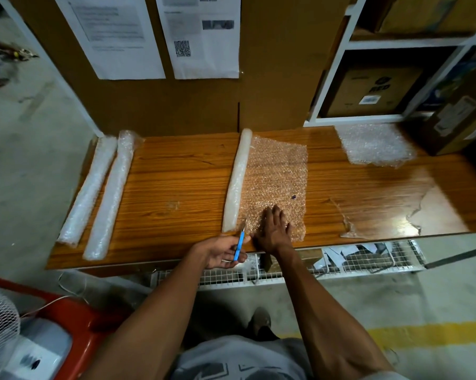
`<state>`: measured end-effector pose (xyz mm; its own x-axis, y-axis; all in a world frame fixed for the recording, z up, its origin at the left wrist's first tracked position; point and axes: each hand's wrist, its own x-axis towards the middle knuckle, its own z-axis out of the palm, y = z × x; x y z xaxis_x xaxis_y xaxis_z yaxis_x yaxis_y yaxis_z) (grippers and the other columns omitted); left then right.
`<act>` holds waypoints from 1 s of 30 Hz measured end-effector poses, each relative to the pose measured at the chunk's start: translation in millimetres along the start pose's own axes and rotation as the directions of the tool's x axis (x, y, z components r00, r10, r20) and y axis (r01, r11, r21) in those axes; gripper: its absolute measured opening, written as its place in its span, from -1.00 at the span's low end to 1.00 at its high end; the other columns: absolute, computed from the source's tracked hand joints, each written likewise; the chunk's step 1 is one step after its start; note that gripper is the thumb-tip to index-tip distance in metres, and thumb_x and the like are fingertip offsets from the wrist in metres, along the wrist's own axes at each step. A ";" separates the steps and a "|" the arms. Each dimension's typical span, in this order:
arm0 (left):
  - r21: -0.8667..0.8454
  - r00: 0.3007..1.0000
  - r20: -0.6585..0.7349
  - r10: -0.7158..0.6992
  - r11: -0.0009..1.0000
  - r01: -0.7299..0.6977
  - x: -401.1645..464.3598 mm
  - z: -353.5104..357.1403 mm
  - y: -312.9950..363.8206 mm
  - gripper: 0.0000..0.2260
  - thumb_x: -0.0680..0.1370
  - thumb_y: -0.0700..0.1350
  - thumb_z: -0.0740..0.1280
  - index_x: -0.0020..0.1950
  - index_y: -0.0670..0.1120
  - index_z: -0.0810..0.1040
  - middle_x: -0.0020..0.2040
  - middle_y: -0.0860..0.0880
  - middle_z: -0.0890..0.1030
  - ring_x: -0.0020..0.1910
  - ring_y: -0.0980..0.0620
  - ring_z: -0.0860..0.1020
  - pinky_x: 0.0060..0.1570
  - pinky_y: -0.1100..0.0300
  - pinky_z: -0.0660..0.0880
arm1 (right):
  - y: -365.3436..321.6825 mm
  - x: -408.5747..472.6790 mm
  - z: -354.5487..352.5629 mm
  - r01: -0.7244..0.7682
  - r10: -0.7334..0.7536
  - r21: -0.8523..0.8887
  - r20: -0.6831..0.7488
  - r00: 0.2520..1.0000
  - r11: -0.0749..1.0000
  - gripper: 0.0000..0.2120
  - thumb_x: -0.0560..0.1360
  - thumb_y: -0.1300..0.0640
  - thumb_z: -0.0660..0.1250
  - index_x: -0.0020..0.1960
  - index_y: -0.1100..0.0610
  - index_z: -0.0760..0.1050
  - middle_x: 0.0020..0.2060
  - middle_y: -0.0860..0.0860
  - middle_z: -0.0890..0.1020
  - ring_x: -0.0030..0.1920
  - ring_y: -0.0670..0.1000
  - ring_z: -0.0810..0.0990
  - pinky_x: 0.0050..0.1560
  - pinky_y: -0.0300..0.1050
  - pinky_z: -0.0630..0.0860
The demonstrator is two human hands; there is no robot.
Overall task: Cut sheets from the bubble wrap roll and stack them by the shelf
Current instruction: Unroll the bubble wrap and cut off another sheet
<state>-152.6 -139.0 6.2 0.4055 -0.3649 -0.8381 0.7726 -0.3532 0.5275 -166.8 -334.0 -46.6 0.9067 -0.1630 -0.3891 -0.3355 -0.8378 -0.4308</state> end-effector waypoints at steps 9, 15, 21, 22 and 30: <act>-0.017 0.993 -0.106 0.055 0.998 -0.057 6.6 8.4 2.6 -0.80 0.57 -0.18 0.47 0.15 -0.21 0.59 -0.01 -0.18 0.73 -0.07 0.00 0.71 -0.36 0.38 0.42 | -0.2 5.7 -1.9 -0.030 0.032 -0.031 0.076 0.997 0.999 -0.01 0.62 -0.21 0.32 0.70 0.11 -0.29 0.65 0.14 -0.35 0.64 0.22 -0.38 0.56 0.30 -0.38; -0.033 0.994 -0.108 0.027 0.999 -0.031 10.0 10.0 4.2 -0.88 0.62 -0.25 0.39 0.13 -0.24 0.64 -0.05 -0.22 0.73 -0.11 0.01 0.70 -0.45 0.40 0.44 | 2.9 8.4 -3.2 -0.035 0.039 -0.036 0.108 0.993 0.999 0.04 0.60 -0.23 0.34 0.69 0.09 -0.33 0.63 0.13 -0.41 0.63 0.22 -0.41 0.56 0.31 -0.38; -0.009 0.999 -0.027 -0.025 1.000 0.025 7.5 9.6 15.1 -0.85 0.61 -0.08 0.43 0.13 -0.09 0.65 0.10 -0.18 0.71 -0.02 -0.01 0.69 -0.38 0.34 0.45 | 0.9 8.5 -8.2 -0.047 0.052 -0.039 0.137 0.989 0.998 0.06 0.59 -0.24 0.35 0.69 0.08 -0.34 0.62 0.14 -0.44 0.61 0.23 -0.44 0.55 0.34 -0.37; -0.009 0.999 -0.028 -0.025 1.000 0.024 8.7 9.0 18.2 -0.81 0.60 -0.04 0.44 0.15 -0.10 0.65 0.13 -0.19 0.71 -0.01 -0.02 0.68 -0.35 0.32 0.47 | 0.5 8.5 -9.2 -0.052 0.057 -0.039 0.141 0.988 0.998 0.06 0.59 -0.24 0.36 0.69 0.07 -0.34 0.61 0.14 -0.45 0.61 0.24 -0.45 0.55 0.35 -0.37; -0.047 0.998 -0.060 0.001 0.999 -0.004 13.9 15.9 40.3 -0.76 0.66 -0.01 0.32 0.08 -0.18 0.64 -0.04 -0.13 0.68 -0.16 0.02 0.68 -0.41 0.34 0.50 | 1.0 10.8 -13.0 -0.058 0.067 -0.066 0.147 0.987 0.996 -0.03 0.62 -0.25 0.28 0.69 0.02 -0.32 0.58 0.15 -0.49 0.57 0.27 -0.51 0.51 0.42 -0.41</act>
<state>-123.6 -171.9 18.1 0.4346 -0.3131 -0.8445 0.7934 -0.3107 0.5235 -154.0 -343.4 -40.7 0.8348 -0.1407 -0.5323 -0.3698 -0.8595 -0.3527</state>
